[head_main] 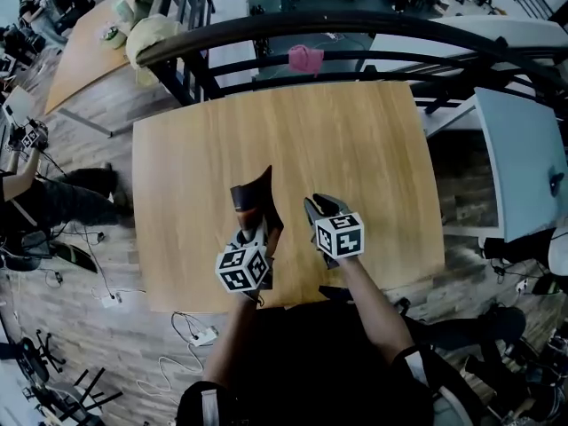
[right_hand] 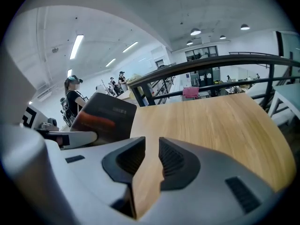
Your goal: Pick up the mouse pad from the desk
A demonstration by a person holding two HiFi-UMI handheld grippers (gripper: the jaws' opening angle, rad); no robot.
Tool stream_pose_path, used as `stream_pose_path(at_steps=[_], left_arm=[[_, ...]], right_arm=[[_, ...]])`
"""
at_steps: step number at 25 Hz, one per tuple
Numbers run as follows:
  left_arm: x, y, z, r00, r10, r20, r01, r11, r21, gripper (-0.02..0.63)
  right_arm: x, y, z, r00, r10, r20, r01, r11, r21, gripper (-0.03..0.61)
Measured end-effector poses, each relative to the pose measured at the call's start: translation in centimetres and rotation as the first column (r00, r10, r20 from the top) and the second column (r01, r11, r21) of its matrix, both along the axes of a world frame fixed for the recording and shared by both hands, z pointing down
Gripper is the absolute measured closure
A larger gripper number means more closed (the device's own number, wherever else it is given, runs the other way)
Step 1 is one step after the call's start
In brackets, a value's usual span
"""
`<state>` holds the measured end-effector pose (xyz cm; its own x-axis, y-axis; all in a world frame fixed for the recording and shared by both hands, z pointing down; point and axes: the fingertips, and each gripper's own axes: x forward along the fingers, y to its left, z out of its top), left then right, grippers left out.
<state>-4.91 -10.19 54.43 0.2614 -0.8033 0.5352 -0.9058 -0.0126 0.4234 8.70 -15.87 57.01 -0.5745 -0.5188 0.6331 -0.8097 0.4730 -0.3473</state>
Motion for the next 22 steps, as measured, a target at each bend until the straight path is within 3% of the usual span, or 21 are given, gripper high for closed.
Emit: stream_pose_path(at_steps=[13, 22], left_arm=[[-5.3, 0.8, -6.5, 0.999, 0.048, 0.017, -0.05, 0.991, 0.123, 0.571], [-6.5, 3.4, -9.9, 0.997, 0.062, 0.051, -0.071, 0.98, 0.188, 0.571]], right_arm=[[-2.1, 1.8, -5.7, 0.993, 0.111, 0.029, -0.113, 0.987, 0.118, 0.489], [-2.4, 3.9, -11.2, 0.986, 0.144, 0.08, -0.16, 0.957, 0.242, 0.504]])
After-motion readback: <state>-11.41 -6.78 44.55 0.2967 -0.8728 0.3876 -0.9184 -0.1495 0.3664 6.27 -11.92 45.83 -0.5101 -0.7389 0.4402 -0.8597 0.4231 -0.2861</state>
